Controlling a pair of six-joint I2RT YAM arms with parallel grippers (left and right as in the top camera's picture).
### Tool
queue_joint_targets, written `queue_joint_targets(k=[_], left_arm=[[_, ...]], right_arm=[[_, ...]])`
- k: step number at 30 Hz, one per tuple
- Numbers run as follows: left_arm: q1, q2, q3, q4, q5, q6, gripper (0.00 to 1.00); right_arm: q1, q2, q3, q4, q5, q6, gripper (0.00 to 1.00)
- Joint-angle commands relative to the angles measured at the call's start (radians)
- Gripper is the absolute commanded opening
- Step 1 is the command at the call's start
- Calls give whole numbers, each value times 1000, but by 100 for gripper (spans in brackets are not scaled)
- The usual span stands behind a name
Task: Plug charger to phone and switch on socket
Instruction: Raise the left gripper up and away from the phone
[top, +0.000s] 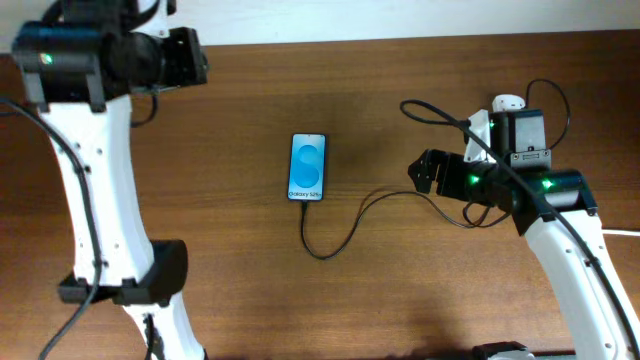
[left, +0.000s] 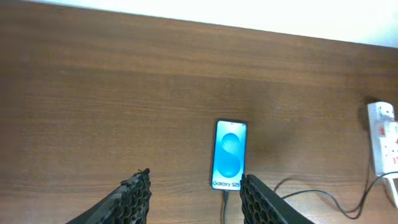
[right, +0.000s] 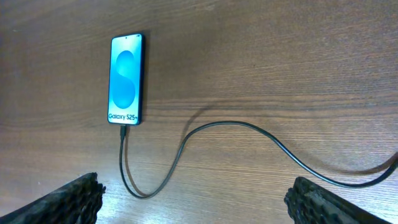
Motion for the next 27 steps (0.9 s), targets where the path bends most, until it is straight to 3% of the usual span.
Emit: queue_joint_targets(k=[1,4,7,11,13,14,15,27], left_arm=[[-109,-101,-42,-1,-208,-95,51],[-208,-119,-158,-1,-359,-160,50],[-239,-119,-401,33,-444,-214,49],[-228,-119,-618,300,-283,96,50],[-183,-119,-619,364,-198,149,54],[-139,-118,-619,369,-188,148,58],[-111,-117,-619,367,-192,149,100],[-61,-117,-619,367,-215,149,100]], right_arm=[[3,-16,19,-3,9,-19,98],[3,-16,19,-10,9,-27,98],[3,-16,19,-17,10,-46,98],[3,-14,19,-26,32,-52,98],[3,-14,19,-37,32,-52,98],[3,-14,19,-37,35,-52,98],[3,-14,19,-32,35,-51,98],[3,-12,19,-5,35,-52,98]])
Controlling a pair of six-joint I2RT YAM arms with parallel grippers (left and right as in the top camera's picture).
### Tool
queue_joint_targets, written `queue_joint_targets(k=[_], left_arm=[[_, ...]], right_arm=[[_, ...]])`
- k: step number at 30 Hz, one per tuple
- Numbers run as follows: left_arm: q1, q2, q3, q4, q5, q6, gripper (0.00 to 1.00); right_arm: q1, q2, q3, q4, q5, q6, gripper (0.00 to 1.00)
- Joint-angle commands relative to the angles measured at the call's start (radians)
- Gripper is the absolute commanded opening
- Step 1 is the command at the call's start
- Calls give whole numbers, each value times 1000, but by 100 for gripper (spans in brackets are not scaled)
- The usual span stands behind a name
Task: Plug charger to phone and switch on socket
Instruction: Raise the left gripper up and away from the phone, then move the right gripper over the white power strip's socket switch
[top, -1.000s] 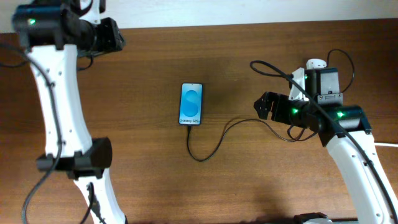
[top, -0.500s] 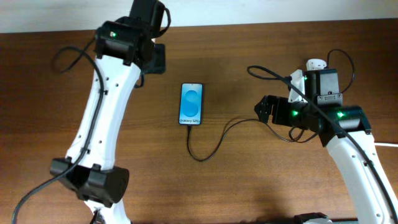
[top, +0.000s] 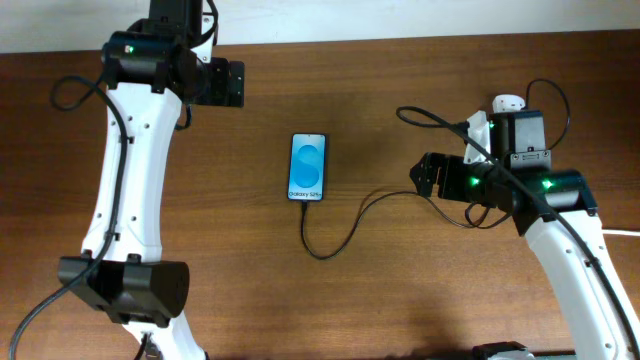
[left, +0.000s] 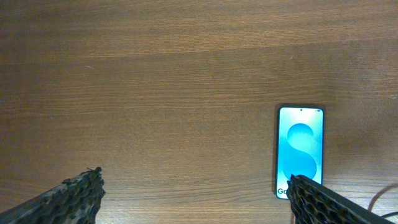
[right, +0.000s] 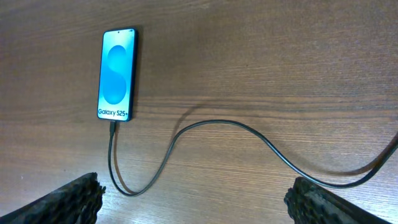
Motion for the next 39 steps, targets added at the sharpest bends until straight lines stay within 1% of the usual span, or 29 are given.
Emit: queue_joint_targets(k=[1,3,5,7,9,10,12,13,14,15,16,18,20,22,26,28,30,35,39], left_arm=[[2,-9,-3,2,3,13,99],[1,-9,-3,2,3,13,99],[1,-9,-3,2,3,13,99],[0,-9,-3,2,3,13,99],[1,-9,-3,2,3,13,100],[1,-9,-3,2,3,13,99],[0,-9,-3,2,3,13,99],[1,-9,-3,2,3,13,99],[1,-9,-3,2,3,13,99],[0,-9,-3,2,3,13,100],[0,-9,-3,2,3,13,100],[0,-9,-3,2,3,13,99],[1,-9,-3,2,3,13,99],[0,-9,-3,2,3,13,99],[1,-9,-3,2,3,13,100],[1,-9,-3,2,3,13,99],[1,-9,-3,2,3,13,99],[1,-9,-3,2,3,13,99],[1,-9,-3,2,3,13,99]], right_arm=[[3,-11,19,6,31,-4,98],[2,-12,24,-2,61,-3,98],[-15,-11,109,-73,64,-3,98],[-88,-11,238,-184,64,-4,98],[-231,-11,371,-300,64,-29,98],[-304,-11,408,-323,64,-49,98],[-443,-11,443,-327,64,-48,98],[-541,-10,446,-303,55,-48,98],[-604,-3,447,-280,29,-48,98],[-696,28,464,-242,-39,-49,98],[-769,95,510,-239,-117,-71,98],[-818,232,615,-266,-131,-75,98],[-855,444,792,-295,-126,-74,98],[-856,544,828,-251,-120,-71,98],[-832,704,827,-73,-120,-76,98],[-773,780,827,-18,-87,-143,98],[-737,832,827,-7,-10,-147,98],[-694,986,827,-11,-14,-154,98],[-661,1022,811,-17,-4,-180,98]])
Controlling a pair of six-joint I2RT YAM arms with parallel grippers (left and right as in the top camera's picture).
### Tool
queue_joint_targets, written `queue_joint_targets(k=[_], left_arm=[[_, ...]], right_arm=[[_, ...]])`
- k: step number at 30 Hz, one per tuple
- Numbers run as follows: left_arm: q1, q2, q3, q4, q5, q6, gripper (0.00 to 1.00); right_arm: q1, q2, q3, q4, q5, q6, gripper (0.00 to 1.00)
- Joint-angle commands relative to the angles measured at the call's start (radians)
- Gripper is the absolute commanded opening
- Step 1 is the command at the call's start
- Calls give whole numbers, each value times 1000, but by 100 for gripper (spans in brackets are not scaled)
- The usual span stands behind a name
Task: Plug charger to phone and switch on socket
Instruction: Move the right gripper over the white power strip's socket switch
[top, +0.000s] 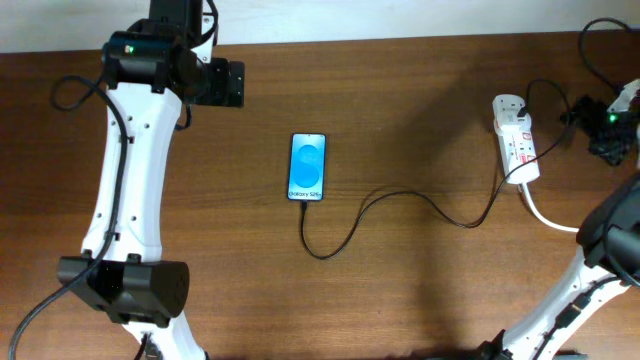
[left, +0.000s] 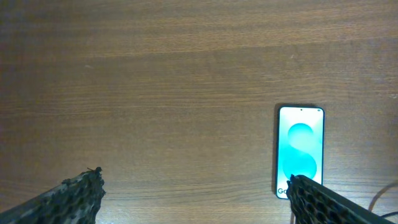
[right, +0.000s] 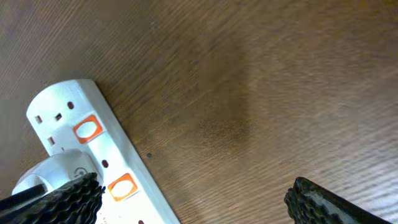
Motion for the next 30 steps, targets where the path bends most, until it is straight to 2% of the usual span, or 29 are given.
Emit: queue_joint_targets(k=[1,8,11,30], left_arm=[[1,-9,-2,2,3,13,99],[1,-9,-2,2,3,13,99],[1,-9,-2,2,3,13,99],[0,-9,-2,2,3,13,100]], right_arm=[[36,16,-8,3,36,-29,98],[89,50,-46,-11,44,-27,98],[103,68,-49,-16,122,-27,98],[157,79,-108,-68,86,-29,98]])
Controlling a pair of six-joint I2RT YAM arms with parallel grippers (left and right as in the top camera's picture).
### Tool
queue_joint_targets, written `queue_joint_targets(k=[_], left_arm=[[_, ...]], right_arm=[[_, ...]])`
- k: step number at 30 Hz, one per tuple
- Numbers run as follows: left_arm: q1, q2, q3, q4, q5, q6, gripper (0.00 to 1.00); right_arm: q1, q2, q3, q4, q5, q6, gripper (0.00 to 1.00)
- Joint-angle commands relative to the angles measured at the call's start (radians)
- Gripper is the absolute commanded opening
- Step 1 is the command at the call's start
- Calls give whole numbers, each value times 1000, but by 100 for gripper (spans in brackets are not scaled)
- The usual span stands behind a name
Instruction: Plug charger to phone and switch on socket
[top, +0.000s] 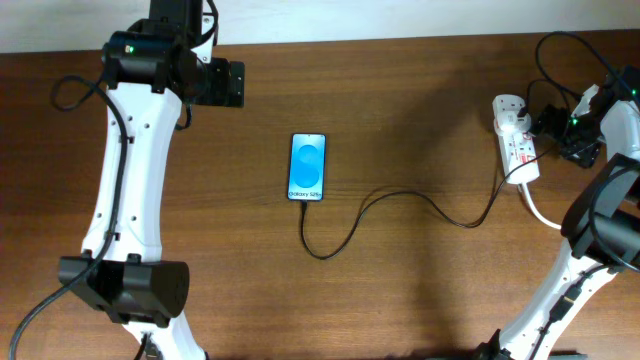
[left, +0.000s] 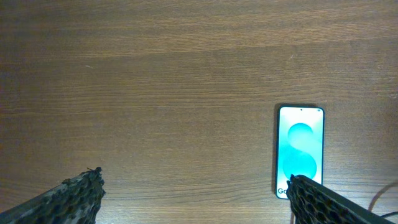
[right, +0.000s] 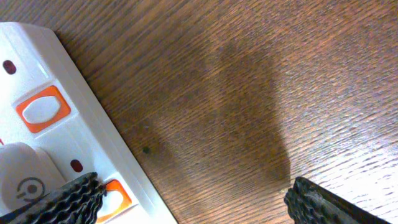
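The phone (top: 307, 166) lies screen-up and lit at the table's middle; the left wrist view has it (left: 301, 149) at lower right. A black cable (top: 400, 196) runs from the phone's bottom edge to the white socket strip (top: 517, 140) at the far right. On the strip (right: 37, 68) are orange switches (right: 43, 106) and a white charger plug (right: 22, 180). My right gripper (top: 545, 120) is open just right of the strip, its left finger (right: 71, 199) over the lower orange switch (right: 117, 194). My left gripper (top: 228, 85) hovers open, up and left of the phone.
Brown wooden table (top: 400, 290) with a pale wall along its far edge. A white lead (top: 545, 215) leaves the strip toward the right edge. The slack cable loops (top: 322, 250) below the phone.
My right gripper has moved left from the table's right edge to the socket strip, and its view is closer on the orange switches. The left arm, phone and cable have not moved.
At first my left arm was at the far left and my right gripper was open mid-table beside the cable. Then the left gripper hovered near the phone. Then the right arm was at the right edge past the strip, and now it is close against it.
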Motion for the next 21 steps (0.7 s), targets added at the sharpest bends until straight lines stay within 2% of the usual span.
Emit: queue_joint_targets(k=[1,5,10,12,17,21], left_arm=[[0,-9,-2,2,3,13,99],[1,-9,-2,2,3,13,99],[0,-9,-2,2,3,13,99],[1,-9,-2,2,3,13,99],[0,-9,-2,2,3,13,99],[0,-9,-2,2,3,13,99]], right_arm=[[55,29,-53,-86,-35,-28,98],[59,29,-53,-135,-39,-28,98],[41,29,-29,-108,-29,-16,98],[-2,25,45,-133,-24,22,98],[-63,25,227,-264,-50,17,99],[-93,25,425,-397,-62,18,88]])
